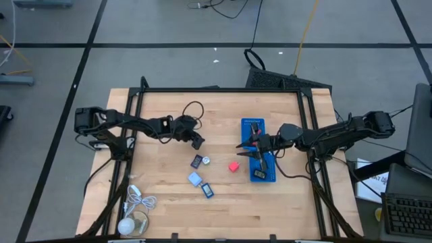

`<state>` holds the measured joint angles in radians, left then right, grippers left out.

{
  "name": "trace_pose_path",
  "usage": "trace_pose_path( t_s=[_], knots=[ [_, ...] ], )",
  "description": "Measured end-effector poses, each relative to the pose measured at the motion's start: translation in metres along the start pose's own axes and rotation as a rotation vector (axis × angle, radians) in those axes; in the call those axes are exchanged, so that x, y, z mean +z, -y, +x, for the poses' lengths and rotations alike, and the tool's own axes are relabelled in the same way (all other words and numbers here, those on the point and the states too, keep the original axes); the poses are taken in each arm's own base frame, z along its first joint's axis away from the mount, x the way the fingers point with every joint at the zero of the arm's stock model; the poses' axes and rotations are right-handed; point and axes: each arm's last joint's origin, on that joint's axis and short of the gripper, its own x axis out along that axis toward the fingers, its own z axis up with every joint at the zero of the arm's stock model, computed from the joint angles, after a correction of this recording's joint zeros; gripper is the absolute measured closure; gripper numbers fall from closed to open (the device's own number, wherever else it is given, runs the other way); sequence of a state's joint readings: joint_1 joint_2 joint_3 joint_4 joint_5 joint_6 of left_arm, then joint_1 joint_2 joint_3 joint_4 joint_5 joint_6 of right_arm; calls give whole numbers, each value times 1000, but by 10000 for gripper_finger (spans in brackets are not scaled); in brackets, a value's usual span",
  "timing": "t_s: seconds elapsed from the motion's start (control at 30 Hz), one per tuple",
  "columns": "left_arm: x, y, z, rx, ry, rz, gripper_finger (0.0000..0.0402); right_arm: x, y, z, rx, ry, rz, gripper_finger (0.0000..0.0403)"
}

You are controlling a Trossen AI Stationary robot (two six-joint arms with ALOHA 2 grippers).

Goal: Pick & Place Office items
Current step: Put the purple charger adapter into the top blue bin

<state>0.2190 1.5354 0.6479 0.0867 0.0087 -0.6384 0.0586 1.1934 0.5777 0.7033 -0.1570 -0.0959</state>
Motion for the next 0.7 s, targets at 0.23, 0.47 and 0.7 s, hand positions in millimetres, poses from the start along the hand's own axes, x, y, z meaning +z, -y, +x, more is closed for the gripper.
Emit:
trace_pose_path(
  t_s=[0.23,0.47,0.7],
  knots=[
    [0,10,-2,-20,-62,6,106,0,0,0,0,-4,-1,298],
    [8,36,-13,66,-155,-9,105,0,0,0,0,-5,2,298],
    [-5,42,-22,320,-128,-123,105,0,0,0,-2,-5,-1,298]
  ],
)
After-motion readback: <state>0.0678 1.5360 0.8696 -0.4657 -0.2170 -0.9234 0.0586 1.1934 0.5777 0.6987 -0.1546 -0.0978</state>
